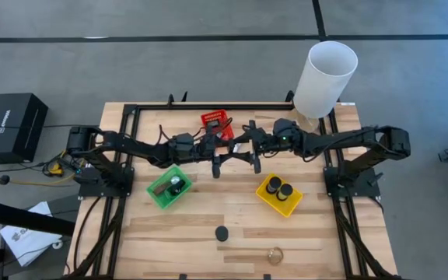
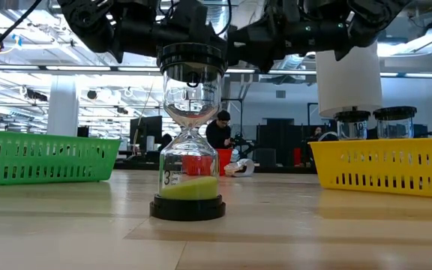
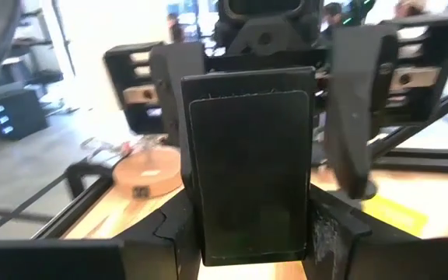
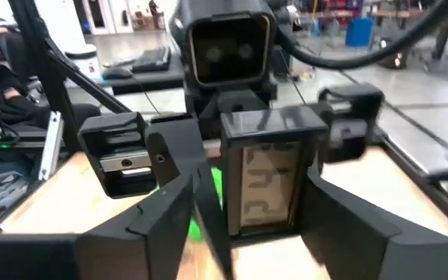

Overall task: Pick & Place Office items
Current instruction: Put the black digital clock into the red bin, then put the white wrist watch into the green bin

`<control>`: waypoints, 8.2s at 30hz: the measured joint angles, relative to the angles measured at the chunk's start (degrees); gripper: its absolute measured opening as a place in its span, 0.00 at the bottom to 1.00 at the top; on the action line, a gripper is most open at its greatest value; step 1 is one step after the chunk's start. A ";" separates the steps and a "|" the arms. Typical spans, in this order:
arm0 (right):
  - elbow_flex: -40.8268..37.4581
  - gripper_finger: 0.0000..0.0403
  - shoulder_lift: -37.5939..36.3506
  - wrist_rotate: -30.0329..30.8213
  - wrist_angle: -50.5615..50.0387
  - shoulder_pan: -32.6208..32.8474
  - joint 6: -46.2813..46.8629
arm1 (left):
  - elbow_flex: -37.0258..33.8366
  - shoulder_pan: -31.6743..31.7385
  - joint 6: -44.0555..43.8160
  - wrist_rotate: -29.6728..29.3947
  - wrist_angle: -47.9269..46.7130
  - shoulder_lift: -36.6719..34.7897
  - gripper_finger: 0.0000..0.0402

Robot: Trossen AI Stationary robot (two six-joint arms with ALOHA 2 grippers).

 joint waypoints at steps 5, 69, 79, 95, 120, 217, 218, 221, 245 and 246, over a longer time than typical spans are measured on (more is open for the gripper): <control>-0.20 0.62 -2.89 0.23 -8.20 -2.36 0.05 | 0.13 1.61 -0.50 -4.80 -3.76 -0.09 0.38; -0.11 0.62 -6.45 0.14 -25.75 -8.62 0.05 | 2.16 11.83 -7.15 12.00 -14.91 -5.11 0.44; -0.11 0.62 -6.45 0.14 -25.67 -8.62 0.05 | 2.16 9.88 -7.13 11.92 -14.99 -6.10 0.41; -0.11 0.62 -6.45 0.14 -25.67 -8.62 0.06 | 2.16 9.90 -3.93 11.87 -14.99 -6.10 0.39; -0.11 0.62 -6.47 0.14 -25.68 -8.62 0.07 | 2.14 9.50 -2.28 11.89 -17.61 -6.09 0.36; 10.95 0.62 -12.00 0.13 -49.16 -3.64 4.88 | 3.69 8.90 -5.21 -2.78 -21.33 13.52 0.66; 10.95 0.62 -12.00 0.14 -49.16 -3.64 5.41 | 3.68 8.81 -5.22 -2.77 -21.64 13.25 0.66; 10.93 0.62 -12.00 0.14 -48.97 -3.66 5.20 | 3.65 8.13 -5.22 -2.74 -21.67 11.89 0.65; 11.01 0.62 -10.20 27.42 -35.61 -4.01 -10.13 | -6.87 6.73 -3.96 -2.59 -33.24 -19.43 0.55; 10.92 0.62 -9.55 27.01 -36.17 -3.90 -10.35 | -7.54 6.73 -3.96 -2.60 -33.38 -20.57 0.55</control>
